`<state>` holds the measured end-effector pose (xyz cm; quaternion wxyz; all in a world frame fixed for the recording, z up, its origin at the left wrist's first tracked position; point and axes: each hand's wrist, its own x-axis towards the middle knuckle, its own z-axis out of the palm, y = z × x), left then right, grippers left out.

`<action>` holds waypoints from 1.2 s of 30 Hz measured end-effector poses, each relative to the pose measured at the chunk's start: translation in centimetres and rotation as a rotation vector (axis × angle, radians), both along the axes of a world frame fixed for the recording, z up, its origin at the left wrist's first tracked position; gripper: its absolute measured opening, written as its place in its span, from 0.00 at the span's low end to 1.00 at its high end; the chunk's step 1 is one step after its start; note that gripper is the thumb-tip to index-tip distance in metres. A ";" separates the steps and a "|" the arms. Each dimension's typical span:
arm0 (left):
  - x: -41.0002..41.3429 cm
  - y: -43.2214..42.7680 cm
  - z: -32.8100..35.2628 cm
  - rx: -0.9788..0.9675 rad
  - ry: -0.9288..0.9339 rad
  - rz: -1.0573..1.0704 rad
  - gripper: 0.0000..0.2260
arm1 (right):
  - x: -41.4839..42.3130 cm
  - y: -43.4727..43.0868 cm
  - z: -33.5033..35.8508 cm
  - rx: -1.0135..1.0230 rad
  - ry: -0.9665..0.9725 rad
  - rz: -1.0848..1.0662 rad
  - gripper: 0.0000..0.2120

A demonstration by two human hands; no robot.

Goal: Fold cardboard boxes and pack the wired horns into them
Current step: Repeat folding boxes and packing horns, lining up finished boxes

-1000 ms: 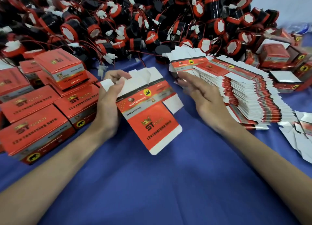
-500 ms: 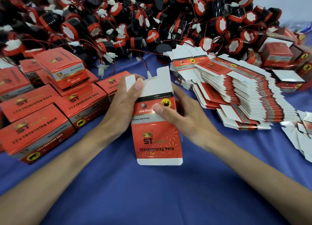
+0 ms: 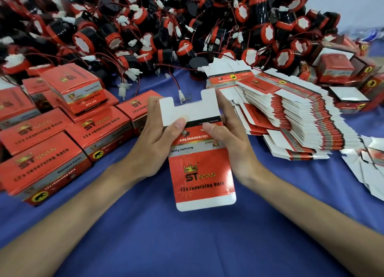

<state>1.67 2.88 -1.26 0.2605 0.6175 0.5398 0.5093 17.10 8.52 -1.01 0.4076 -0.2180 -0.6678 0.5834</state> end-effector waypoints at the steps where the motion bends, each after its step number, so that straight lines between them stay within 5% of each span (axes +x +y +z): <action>1: -0.1 0.0 0.0 0.020 0.007 0.011 0.04 | 0.0 -0.1 0.0 0.034 0.003 -0.006 0.26; 5: -0.2 0.0 -0.1 0.037 0.025 0.035 0.17 | -0.1 -0.2 -0.2 0.033 -0.032 -0.099 0.20; 10: -0.4 0.1 -0.1 0.089 0.039 0.125 0.21 | -0.6 -0.2 -0.4 0.107 -0.081 -0.219 0.18; 14: -0.4 0.2 -0.2 0.123 -0.041 0.158 0.12 | -0.5 0.0 -0.4 0.167 -0.102 -0.213 0.21; 20: -0.5 0.4 -0.3 0.133 0.005 0.145 0.08 | -0.5 0.0 -0.2 0.151 -0.125 -0.234 0.10; 30: -0.5 0.5 -0.2 0.135 0.117 0.114 0.21 | -0.5 -0.1 0.0 0.222 -0.180 -0.324 0.09; 36: -0.6 0.5 -0.3 0.140 0.110 0.093 0.21 | -0.4 -0.1 -0.3 0.287 -0.173 -0.323 0.21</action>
